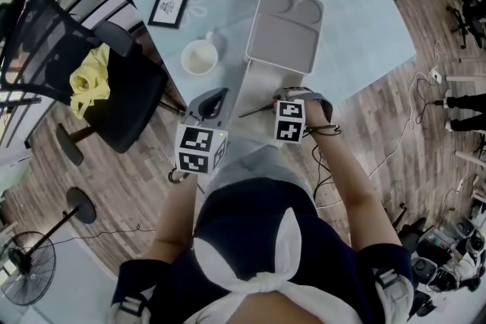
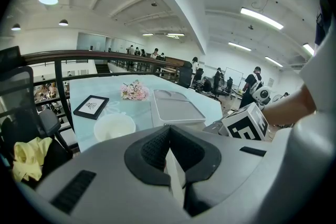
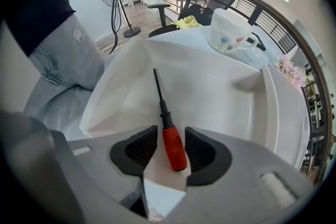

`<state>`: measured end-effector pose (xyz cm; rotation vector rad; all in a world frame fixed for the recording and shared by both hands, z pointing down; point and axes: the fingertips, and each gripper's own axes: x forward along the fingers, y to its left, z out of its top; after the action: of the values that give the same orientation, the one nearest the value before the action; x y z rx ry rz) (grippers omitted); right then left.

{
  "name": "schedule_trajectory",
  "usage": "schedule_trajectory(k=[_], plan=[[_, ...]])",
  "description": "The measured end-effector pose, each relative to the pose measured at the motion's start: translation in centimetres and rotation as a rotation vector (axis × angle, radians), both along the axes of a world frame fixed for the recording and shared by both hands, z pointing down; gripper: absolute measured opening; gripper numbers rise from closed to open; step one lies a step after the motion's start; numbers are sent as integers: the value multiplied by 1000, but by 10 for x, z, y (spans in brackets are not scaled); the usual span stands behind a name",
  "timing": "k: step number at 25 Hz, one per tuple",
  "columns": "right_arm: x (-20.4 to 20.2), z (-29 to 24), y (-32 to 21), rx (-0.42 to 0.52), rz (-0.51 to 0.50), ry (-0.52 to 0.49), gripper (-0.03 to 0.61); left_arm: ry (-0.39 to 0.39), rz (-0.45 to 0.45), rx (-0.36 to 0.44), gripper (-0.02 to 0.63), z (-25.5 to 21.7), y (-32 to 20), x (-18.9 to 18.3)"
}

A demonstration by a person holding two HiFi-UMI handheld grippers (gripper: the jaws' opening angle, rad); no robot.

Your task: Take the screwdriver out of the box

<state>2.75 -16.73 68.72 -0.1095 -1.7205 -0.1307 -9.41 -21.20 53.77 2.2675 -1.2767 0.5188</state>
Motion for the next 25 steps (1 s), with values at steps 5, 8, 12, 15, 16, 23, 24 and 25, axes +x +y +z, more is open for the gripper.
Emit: schedule_trajectory(k=[5,8,12,15,16,23,24,25], plan=[[-1,0,-2,0,-7,6,121,1,-1,2,17,0,-3,-2],[-1,0,-1,-4,-19,9,114,1,3,3,17,0,-5,-2],[-1,0,-1,-1,-25,-2,104,4,8,3,17,0,-8,-1],[-2,-3,-1,-14,-16,-9,100,3,9,1,17,-1,-10,-2],[-2,-3,-1,-19,-17,-11,100,3,9,-1,17,-1,-10,-2],[-4,-4,1,-27,-28,-33,98,5,5,0,17,1,-13,-4],[-4,-5,2,-28,-29,-37,98,5,4,0,17,1,-13,-4],[-4,-5,2,-28,-32,-41,98,5,4,1,17,1,-13,-4]])
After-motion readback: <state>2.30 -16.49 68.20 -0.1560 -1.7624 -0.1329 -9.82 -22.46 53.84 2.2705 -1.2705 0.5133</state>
